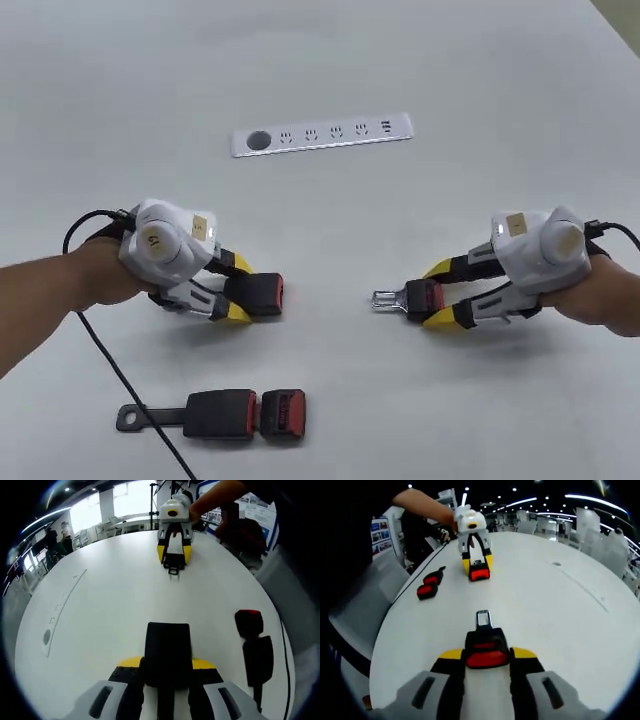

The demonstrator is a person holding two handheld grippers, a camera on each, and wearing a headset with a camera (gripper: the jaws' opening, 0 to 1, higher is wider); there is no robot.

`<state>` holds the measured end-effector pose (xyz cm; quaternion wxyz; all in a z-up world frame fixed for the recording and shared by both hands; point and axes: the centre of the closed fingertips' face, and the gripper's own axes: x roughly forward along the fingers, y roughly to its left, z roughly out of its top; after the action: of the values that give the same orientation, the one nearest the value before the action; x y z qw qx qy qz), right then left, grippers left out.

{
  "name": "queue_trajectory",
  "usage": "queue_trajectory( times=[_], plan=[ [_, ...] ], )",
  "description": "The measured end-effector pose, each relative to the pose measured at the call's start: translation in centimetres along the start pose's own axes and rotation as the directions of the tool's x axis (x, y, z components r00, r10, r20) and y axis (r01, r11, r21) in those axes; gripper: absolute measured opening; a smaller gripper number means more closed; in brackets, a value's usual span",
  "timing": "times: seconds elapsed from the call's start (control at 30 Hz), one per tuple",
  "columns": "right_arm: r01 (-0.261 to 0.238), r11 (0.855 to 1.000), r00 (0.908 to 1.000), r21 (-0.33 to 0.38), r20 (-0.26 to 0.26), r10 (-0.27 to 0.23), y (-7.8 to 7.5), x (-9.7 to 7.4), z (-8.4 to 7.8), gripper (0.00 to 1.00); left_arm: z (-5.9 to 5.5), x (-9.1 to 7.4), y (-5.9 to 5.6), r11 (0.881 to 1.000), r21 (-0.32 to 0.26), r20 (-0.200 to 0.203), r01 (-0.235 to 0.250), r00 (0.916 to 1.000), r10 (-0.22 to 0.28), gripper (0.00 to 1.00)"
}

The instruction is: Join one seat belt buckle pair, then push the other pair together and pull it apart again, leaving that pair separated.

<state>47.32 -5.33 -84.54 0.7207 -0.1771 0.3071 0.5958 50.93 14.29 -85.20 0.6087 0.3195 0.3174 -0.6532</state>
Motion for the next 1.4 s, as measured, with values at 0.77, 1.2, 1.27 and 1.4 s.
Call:
queue_trajectory(
  times=[0.77,1.2,1.27,1.4],
  plan=[
    [-0.008,1.000,0.9981,0.013,0.062,0.007,-0.1,5.2,4.2,0.34,0.0,0.1,0.0,1.000,0.004,-0.007,0.002,1.0000,-0.002,0.34],
    [-0.011,1.000,0.9982,0.008,0.059,0.010,-0.6,8.2,6.6,0.34,-0.3,0.1,0.3,1.000,0.012,-0.020,0.003,0.9998,-0.003,0.34],
    [-0.013,1.000,0.9983,0.009,0.058,0.012,-0.6,8.8,6.9,0.34,-0.4,0.1,0.3,1.000,0.016,-0.023,0.003,0.9997,-0.003,0.34],
    [-0.029,0.999,0.9986,-0.021,0.044,0.030,-0.4,9.6,7.6,0.34,-0.5,0.2,0.4,1.000,0.019,-0.030,0.004,0.9995,-0.004,0.34]
  ],
)
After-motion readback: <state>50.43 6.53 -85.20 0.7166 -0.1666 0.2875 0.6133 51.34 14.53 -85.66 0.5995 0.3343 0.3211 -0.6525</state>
